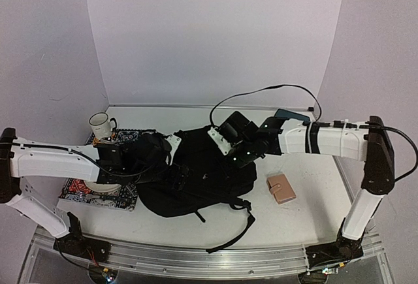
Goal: Pack the student bag
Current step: Hold the pocket on the back of the student bag.
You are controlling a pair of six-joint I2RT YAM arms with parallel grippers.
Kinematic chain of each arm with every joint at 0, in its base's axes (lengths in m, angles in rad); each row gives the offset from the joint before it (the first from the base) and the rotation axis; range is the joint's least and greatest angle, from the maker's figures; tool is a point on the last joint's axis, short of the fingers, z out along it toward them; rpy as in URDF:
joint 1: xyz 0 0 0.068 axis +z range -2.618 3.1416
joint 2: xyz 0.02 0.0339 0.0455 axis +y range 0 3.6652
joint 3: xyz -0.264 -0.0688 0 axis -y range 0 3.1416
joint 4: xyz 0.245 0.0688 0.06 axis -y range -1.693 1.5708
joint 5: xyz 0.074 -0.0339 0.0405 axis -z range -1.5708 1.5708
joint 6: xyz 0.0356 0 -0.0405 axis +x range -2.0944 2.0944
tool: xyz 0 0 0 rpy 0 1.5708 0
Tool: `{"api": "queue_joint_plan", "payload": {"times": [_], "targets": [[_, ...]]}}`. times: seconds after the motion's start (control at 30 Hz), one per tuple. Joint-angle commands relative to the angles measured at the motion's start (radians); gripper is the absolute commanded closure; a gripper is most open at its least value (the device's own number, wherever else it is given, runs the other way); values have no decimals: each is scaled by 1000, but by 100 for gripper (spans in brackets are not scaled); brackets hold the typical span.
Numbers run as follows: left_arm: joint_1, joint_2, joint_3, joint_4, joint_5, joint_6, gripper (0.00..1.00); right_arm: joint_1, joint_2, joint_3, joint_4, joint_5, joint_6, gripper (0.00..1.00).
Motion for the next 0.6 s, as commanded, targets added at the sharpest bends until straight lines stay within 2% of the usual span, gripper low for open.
{"api": "queue_joint_plan", "payload": {"times": [0.0, 0.2, 0.33, 0.4, 0.5, 0.57], "targets": [[-2, 72, 86, 75, 27, 71, 21, 1, -53, -4, -30, 38, 16, 100], [-2, 170, 82, 128, 73, 131, 22, 0, -40, -15, -24, 26, 16, 100], [-2, 220, 54, 133, 69, 138, 27, 1, -11, -15, -16, -28, -10, 99], [-2, 225, 40, 137, 80, 130, 32, 0, 17, -1, -13, -57, -28, 85], [-2, 218, 18, 140, 92, 117, 43, 1, 64, 17, -10, -82, -62, 56], [-2, 209, 0, 141, 96, 103, 48, 1, 90, 32, -11, -83, -74, 51]]}}
